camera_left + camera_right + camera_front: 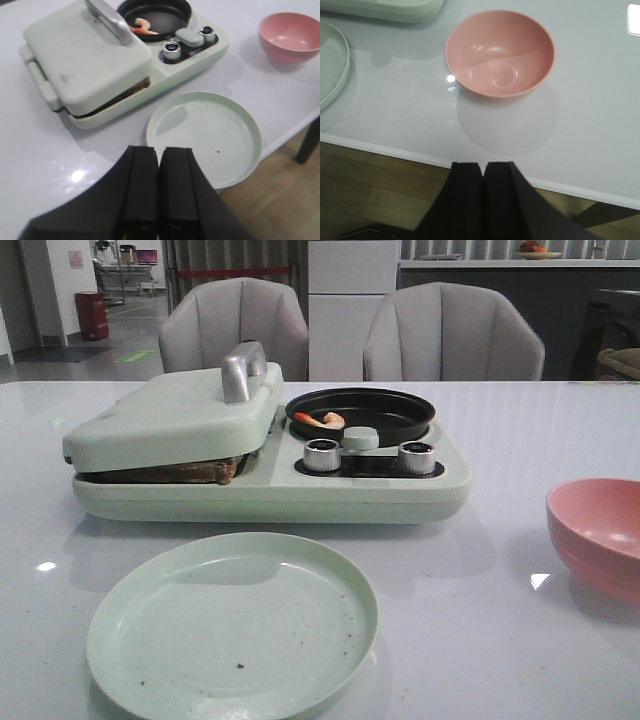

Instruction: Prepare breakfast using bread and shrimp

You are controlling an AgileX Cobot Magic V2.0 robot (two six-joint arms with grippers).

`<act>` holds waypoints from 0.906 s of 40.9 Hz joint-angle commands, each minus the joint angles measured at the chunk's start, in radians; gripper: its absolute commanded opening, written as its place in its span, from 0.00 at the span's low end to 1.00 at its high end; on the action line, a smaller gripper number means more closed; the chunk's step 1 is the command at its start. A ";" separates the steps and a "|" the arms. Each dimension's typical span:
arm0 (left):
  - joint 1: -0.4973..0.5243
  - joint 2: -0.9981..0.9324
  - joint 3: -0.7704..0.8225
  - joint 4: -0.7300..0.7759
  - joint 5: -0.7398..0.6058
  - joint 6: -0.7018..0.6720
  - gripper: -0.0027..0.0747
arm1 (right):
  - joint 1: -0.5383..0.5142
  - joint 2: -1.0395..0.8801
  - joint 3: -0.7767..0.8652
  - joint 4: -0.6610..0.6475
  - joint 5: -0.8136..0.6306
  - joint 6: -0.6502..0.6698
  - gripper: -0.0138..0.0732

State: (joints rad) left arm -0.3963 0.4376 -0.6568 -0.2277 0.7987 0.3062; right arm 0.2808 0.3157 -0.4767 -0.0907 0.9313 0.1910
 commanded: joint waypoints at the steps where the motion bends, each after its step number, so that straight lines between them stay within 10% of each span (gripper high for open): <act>1: 0.070 -0.085 0.015 0.002 -0.125 -0.001 0.17 | 0.001 0.008 -0.029 -0.013 -0.069 -0.012 0.20; 37: 0.319 -0.461 0.691 0.159 -0.799 -0.306 0.17 | 0.001 0.008 -0.029 -0.013 -0.068 -0.012 0.20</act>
State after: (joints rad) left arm -0.0958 -0.0038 0.0024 -0.0287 0.1864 0.0190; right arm 0.2808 0.3157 -0.4767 -0.0907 0.9304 0.1910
